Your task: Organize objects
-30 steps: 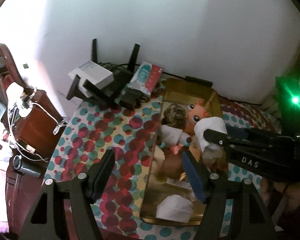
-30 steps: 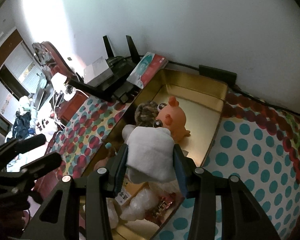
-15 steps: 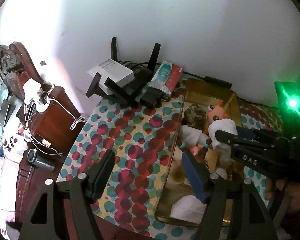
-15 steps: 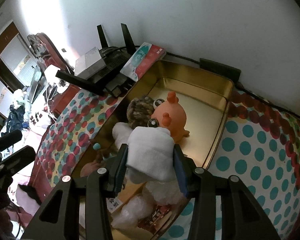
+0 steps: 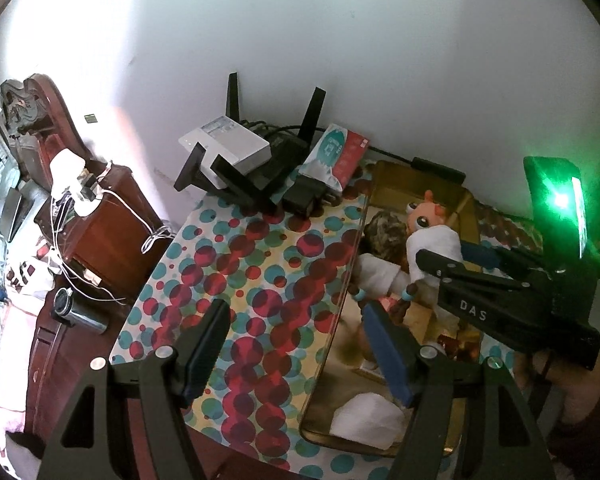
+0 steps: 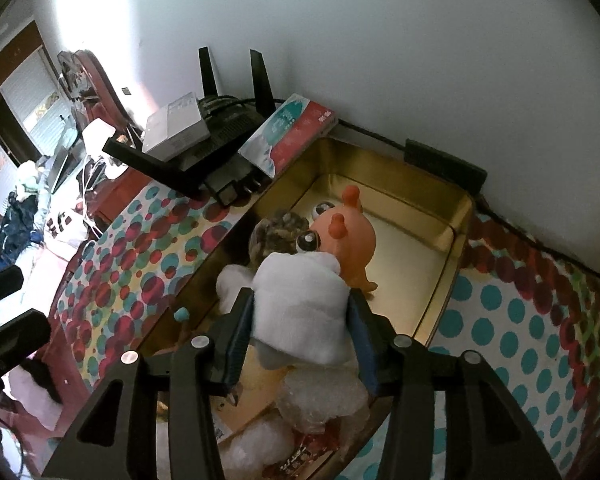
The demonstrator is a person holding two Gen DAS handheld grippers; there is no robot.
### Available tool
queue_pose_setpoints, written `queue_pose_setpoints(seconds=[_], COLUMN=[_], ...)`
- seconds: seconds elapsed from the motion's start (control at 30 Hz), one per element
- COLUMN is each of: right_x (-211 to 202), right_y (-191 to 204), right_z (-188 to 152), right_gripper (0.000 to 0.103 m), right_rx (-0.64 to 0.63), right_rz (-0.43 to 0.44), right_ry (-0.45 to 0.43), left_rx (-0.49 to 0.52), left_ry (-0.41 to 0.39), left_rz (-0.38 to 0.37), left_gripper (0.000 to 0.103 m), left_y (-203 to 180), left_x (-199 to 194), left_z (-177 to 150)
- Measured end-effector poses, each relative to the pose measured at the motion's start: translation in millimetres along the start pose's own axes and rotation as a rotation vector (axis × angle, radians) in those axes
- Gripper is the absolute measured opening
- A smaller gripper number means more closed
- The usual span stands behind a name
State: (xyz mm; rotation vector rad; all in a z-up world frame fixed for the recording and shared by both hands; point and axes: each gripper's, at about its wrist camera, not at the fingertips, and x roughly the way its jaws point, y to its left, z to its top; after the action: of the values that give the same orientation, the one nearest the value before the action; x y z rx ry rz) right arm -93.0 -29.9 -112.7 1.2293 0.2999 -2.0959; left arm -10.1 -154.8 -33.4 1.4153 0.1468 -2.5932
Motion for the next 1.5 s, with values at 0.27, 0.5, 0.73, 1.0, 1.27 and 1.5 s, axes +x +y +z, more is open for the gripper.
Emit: queue_pose_setpoints(seconds=[0.27, 0.5, 0.73, 1.0, 1.27, 1.5], right_x=[-4.4, -27.0, -67.5, -101.7, -122.8, -134.2], right_y=[0.6, -3.2, -2.9, -23.7, -39.1, -41.4], right_z=[2.8, 2.5, -3.4, -19.9, -38.7, -49.7], right_gripper=[0.060, 0.094, 0.103, 0.103, 0.103, 0.103], right_rx=[0.001, 0.053, 0.006, 0.058, 0.115, 0.109], right_rz=[0.004, 0.007, -0.057, -0.077, -0.129, -0.154], right_ry=[-0.010, -0.035, -0.089, -0.086, -0.083, -0.070], left_rx=[-0.026, -0.030, -0.021, -0.019, -0.047, -0.058], left_ry=[0.002, -0.009, -0.030, -0.036, -0.017, -0.005], left_rz=[0.003, -0.008, -0.020, -0.032, -0.048, 0.009], left_gripper=[0.071, 0.071, 0.071, 0.079, 0.080, 0.082], left_y=[0.9, -8.6, -26.4, -42.3, -51.0, -57.3], left_x=[-2.2, -5.6, -12.1, -17.2, -17.0, -19.7], left_z=[0.7, 5.1, 11.7, 16.2, 17.7, 16.2])
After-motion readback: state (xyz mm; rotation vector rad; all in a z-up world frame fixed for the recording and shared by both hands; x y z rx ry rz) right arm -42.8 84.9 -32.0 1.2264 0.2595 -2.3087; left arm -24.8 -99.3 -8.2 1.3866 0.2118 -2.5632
